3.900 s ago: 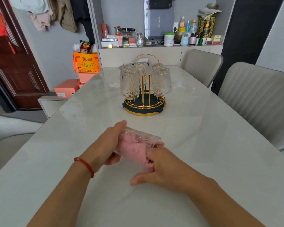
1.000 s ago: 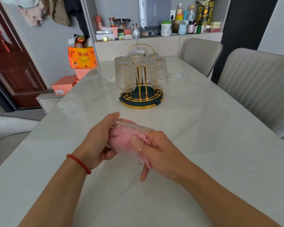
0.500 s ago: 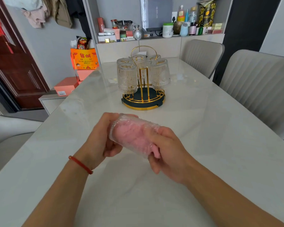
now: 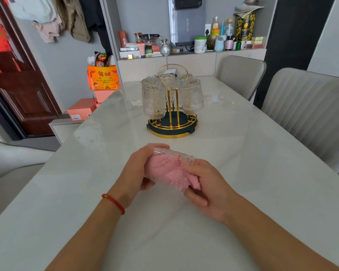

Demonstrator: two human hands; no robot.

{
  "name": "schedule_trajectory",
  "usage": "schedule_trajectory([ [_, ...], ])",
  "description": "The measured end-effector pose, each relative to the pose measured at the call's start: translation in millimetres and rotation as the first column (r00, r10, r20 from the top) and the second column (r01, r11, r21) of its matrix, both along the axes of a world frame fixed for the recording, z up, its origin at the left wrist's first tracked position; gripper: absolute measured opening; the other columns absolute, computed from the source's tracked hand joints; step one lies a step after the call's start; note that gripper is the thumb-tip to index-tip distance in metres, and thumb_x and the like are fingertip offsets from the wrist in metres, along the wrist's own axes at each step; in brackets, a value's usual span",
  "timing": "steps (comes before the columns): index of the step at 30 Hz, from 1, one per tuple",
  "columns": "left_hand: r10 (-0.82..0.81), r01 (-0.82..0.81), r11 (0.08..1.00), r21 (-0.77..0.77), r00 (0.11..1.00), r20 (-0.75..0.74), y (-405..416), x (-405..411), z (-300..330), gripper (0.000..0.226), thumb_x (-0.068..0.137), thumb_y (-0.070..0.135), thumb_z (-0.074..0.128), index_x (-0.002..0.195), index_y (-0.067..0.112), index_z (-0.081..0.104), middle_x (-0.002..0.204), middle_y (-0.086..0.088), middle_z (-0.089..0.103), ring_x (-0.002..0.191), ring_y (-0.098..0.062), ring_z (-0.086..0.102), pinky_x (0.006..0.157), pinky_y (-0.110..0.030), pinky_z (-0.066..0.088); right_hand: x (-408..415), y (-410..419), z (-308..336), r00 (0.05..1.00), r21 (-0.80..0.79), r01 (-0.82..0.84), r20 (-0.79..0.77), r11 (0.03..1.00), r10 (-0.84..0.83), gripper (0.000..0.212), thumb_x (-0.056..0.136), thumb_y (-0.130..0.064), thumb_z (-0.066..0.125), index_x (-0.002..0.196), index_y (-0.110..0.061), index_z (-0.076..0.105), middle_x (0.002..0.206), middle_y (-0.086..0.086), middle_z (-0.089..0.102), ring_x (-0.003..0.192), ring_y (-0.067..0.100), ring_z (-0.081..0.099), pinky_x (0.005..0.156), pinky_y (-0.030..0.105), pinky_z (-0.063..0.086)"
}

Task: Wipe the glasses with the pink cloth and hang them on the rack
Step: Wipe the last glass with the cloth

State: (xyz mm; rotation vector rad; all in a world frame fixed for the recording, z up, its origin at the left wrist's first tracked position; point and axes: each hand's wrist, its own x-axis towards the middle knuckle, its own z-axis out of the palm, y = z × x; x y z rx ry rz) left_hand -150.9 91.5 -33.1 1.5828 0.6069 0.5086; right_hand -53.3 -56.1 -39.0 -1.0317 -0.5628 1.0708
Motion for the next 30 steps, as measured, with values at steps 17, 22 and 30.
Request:
schedule_trajectory([
  [17, 0.004, -0.016, 0.989, -0.146, 0.997, -0.082, 1.3, 8.6, -3.6, 0.056, 0.086, 0.053, 0.043, 0.105, 0.01, 0.072, 0.071, -0.022, 0.047, 0.044, -0.02, 0.039, 0.045, -0.018, 0.03, 4.9, 2.1, -8.2, 0.965, -0.091, 0.093, 0.253, 0.992, -0.067, 0.039, 0.103, -0.017, 0.054, 0.072, 0.007, 0.059, 0.04, 0.003, 0.037, 0.027, 0.012, 0.025, 0.033, 0.017, 0.015],
  [22, 0.206, -0.208, 0.978, 0.002, 0.973, 0.106, -7.5, 11.9, -11.1, 0.031, 0.1, 0.03, 0.049, 0.084, 0.012, 0.068, 0.073, -0.015, 0.05, 0.049, -0.017, 0.042, 0.041, -0.019, 0.029, 1.6, 8.8, -17.3, 0.995, 0.017, -0.009, -0.098, 1.0, 0.011, 0.043, 0.099, -0.014, 0.057, 0.12, 0.023, 0.049, 0.091, 0.031, 0.04, 0.036, 0.009, 0.023, 0.028, 0.016, 0.024],
  [30, -0.024, 0.025, 0.996, -0.088, 1.0, 0.012, -2.1, 3.6, -0.9, 0.057, 0.078, 0.061, 0.046, 0.111, 0.025, 0.077, 0.086, -0.018, 0.051, 0.057, -0.02, 0.047, 0.039, -0.021, 0.037, 7.4, 0.9, -6.5, 0.994, -0.006, 0.07, 0.09, 0.998, -0.069, 0.024, 0.1, -0.013, 0.055, 0.1, 0.008, 0.067, 0.058, 0.016, 0.048, 0.028, 0.009, 0.029, 0.029, 0.016, 0.016],
])
